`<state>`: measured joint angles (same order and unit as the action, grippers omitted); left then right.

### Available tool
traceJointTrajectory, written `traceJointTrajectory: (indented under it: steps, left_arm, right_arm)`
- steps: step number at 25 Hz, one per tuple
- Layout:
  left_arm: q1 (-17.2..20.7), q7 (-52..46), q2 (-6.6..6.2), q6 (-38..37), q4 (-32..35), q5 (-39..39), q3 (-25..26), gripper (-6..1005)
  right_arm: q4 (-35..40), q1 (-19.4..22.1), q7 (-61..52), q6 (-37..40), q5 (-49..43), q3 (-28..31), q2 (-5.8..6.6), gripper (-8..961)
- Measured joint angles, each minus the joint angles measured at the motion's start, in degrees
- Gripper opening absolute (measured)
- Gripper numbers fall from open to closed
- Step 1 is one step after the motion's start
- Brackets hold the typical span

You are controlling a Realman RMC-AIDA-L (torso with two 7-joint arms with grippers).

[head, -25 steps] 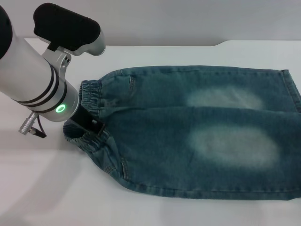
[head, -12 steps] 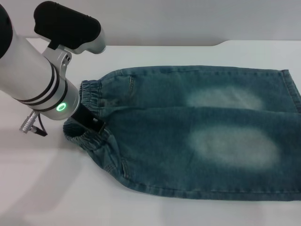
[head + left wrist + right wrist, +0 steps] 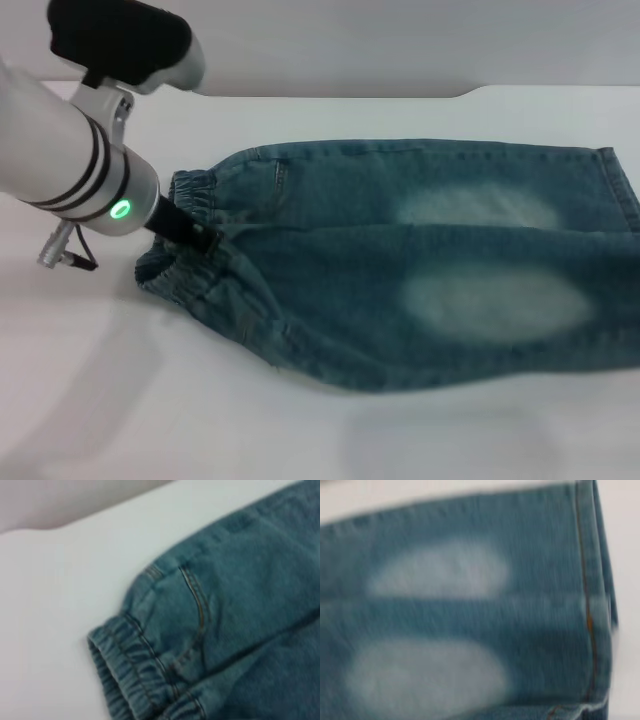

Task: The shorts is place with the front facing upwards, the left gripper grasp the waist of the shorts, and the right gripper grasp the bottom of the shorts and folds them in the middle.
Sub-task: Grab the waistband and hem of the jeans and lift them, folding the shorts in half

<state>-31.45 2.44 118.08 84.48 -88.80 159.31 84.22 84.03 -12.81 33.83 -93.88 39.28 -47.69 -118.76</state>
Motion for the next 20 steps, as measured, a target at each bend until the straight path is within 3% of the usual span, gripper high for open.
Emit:
traceJointTrajectory:
  steps: [9, 20]
  left_arm:
    - [4.0, 2.1, -0.22, -10.7, -0.6, 0.5, 4.3, 35]
    - [7.4, 3.1, -0.15, -24.1, 0.7, 0.3, 5.2, 35]
  right_arm:
    - [9.5, 0.7, 3.3, 7.1, 3.4, 2.8, -0.16, 8]
    - [8.1, 0.9, 10.0, 21.5, 9.0, 1.3, -0.40, 12]
